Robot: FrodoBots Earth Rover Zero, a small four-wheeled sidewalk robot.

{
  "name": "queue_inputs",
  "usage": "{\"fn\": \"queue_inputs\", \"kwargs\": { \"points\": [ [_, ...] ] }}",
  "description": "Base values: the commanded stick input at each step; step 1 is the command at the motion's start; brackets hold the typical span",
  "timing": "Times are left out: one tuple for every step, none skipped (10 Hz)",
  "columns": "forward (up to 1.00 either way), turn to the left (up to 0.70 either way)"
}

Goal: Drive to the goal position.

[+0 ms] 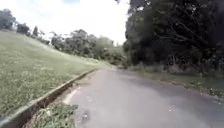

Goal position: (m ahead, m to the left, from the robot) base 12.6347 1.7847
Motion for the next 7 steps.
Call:
{"fn": "queue_inputs", "kwargs": {
  "points": [
    [1.0,0.0],
    [1.0,0.0],
    [1.0,0.0],
    [1.0,0.0],
    [1.0,0.0],
    [1.0,0.0],
    [1.0,0.0]
  ]
}}
